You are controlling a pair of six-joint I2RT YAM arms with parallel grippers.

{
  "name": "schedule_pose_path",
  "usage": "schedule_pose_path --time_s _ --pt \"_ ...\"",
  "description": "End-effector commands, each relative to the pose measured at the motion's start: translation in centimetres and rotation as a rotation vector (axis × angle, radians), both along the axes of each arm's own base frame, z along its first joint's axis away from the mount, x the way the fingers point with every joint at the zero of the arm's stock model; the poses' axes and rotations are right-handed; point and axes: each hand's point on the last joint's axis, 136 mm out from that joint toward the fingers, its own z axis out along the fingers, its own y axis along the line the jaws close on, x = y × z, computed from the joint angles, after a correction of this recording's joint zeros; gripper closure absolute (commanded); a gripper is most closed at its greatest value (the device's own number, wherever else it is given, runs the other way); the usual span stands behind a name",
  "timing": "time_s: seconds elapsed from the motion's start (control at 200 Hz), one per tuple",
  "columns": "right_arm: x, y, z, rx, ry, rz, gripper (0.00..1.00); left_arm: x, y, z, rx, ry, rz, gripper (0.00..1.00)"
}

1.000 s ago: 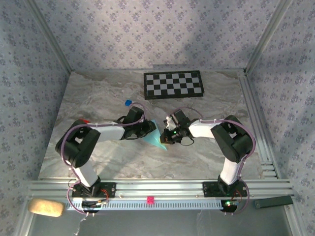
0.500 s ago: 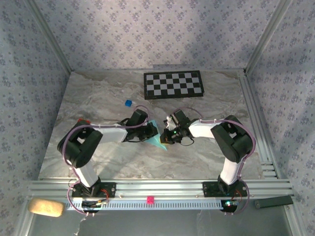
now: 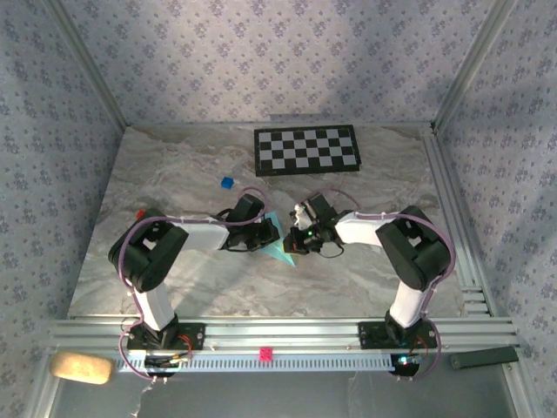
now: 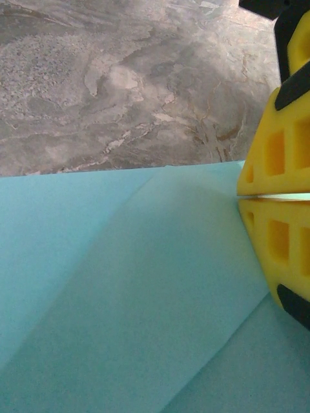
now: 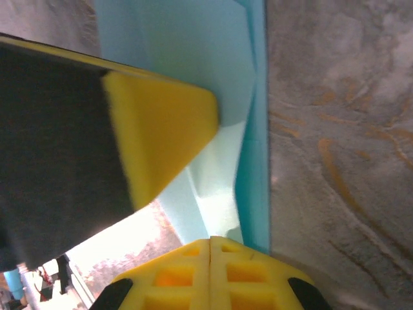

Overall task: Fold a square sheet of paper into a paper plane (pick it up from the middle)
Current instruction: Fourth fold the wing at the center of the table.

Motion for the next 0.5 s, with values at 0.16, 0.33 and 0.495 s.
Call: schedule_pose_path --time_s 0.16,0.33,0.495 --pt "0.5 1.4 1.5 0.059 0.006 0.017 0.95 -0.3 1.0 -1.3 0.067 0.026 0.000 0.90" --pt "-0.6 0.1 -2.3 -0.016 0.074 0.003 0.97 -0.3 0.9 -1.2 0.065 0.021 0.000 0.90" --pt "-2.6 -2.5 -4.9 -0.107 0.131 -0.019 1.00 0.2 1.5 -1.2 0.064 0.014 0.019 0.90"
